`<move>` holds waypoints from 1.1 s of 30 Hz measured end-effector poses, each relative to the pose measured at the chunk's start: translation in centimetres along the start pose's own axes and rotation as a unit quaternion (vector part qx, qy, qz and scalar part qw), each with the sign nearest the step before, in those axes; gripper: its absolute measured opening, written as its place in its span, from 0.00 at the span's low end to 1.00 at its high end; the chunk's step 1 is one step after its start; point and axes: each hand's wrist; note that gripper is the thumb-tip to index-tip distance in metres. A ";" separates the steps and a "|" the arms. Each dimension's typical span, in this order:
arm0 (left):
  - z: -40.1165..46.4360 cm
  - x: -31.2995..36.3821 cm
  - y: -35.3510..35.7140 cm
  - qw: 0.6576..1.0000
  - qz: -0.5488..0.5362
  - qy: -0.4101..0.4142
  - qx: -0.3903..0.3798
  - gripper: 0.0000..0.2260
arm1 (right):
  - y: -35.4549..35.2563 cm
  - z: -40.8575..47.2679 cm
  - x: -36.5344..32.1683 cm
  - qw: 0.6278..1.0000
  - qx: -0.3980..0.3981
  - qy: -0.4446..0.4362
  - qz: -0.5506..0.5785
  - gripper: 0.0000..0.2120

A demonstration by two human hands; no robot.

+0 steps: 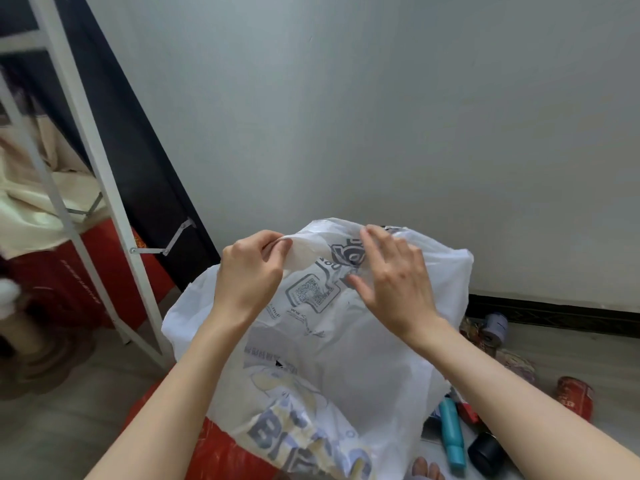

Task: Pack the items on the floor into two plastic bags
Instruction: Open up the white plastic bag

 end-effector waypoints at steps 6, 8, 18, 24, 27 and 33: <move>-0.2 -0.3 -0.6 0.995 -0.048 0.046 -0.081 0.04 | -0.7 0.7 1.7 0.988 0.034 0.052 0.138 0.21; -0.2 -0.6 -0.6 0.991 -0.067 0.044 -0.110 0.03 | -0.7 0.9 2.0 0.987 0.046 0.068 0.138 0.20; -0.2 -1.8 -0.4 0.994 0.008 0.030 -0.107 0.05 | -1.1 1.2 3.1 0.922 -0.074 0.193 0.327 0.12; 0.3 -3.7 -0.6 0.989 0.084 -0.004 -0.123 0.04 | -1.7 1.9 3.2 0.810 -0.127 0.236 0.521 0.15; -0.4 -3.3 0.2 0.984 0.008 0.012 -0.179 0.08 | -2.1 2.1 2.6 0.743 -0.138 0.252 0.605 0.12; -2.4 -0.2 3.5 0.947 -0.015 0.140 -0.290 0.31 | -2.3 2.8 1.1 0.704 -0.141 0.245 0.652 0.15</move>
Point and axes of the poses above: each hand's wrist, its own z-axis towards the middle knuckle, its own y-axis out of the palm, x = y × z, and after that the axes turned 8 degrees about -x, right-handed
